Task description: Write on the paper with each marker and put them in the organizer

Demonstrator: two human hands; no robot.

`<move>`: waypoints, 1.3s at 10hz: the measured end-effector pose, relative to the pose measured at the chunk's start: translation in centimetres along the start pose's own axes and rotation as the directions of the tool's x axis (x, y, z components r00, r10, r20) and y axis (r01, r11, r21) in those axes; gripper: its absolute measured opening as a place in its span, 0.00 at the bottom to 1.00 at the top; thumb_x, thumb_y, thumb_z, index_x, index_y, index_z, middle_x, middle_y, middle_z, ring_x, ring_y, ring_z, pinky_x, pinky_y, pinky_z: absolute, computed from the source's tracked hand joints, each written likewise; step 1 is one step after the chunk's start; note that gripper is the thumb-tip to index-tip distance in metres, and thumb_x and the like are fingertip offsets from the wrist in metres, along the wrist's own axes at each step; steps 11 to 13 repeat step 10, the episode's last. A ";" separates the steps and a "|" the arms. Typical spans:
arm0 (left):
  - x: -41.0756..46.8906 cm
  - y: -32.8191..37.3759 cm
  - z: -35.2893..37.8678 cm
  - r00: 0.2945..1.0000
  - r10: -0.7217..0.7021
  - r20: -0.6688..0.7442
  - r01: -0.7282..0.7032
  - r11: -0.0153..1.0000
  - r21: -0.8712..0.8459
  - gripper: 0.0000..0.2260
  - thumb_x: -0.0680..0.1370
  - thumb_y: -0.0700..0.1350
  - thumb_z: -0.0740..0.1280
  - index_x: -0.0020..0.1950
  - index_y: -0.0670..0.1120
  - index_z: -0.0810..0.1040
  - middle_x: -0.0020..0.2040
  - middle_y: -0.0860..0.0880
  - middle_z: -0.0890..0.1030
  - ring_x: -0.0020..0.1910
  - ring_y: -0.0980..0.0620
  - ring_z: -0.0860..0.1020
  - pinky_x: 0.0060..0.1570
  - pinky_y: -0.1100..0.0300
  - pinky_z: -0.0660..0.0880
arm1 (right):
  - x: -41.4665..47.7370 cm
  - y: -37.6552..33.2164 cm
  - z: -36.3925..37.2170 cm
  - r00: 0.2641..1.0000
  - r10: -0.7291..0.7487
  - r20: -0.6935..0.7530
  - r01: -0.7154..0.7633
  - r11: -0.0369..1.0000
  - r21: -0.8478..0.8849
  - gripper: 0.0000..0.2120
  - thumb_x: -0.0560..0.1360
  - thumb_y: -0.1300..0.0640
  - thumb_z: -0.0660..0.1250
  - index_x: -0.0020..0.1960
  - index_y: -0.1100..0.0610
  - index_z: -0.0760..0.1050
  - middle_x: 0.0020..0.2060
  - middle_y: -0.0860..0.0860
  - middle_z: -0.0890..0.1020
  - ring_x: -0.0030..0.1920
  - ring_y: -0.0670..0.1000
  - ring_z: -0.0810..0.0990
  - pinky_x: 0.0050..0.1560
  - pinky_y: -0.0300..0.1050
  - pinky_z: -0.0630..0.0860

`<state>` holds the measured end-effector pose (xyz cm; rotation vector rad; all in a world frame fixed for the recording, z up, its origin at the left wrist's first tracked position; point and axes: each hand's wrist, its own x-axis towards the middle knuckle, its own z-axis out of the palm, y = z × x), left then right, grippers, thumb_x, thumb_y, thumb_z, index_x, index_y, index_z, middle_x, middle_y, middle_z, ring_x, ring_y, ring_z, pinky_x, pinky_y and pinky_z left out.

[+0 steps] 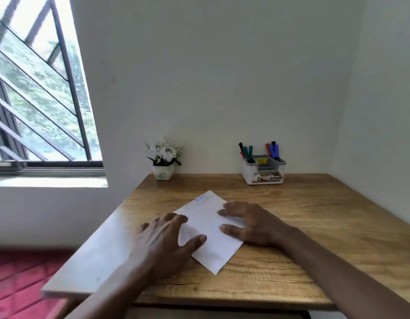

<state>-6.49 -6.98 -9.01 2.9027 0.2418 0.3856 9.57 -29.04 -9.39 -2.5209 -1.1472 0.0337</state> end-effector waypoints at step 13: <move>7.9 -3.3 -0.7 0.931 0.058 0.359 -0.015 0.992 -0.121 0.35 0.81 0.68 0.50 0.84 0.53 0.51 0.84 0.50 0.47 0.83 0.50 0.42 0.80 0.43 0.48 | -1.2 -3.3 -0.6 0.919 0.392 0.042 -0.390 0.920 -0.047 0.41 0.76 0.30 0.56 0.82 0.49 0.55 0.83 0.50 0.52 0.83 0.55 0.46 0.79 0.63 0.48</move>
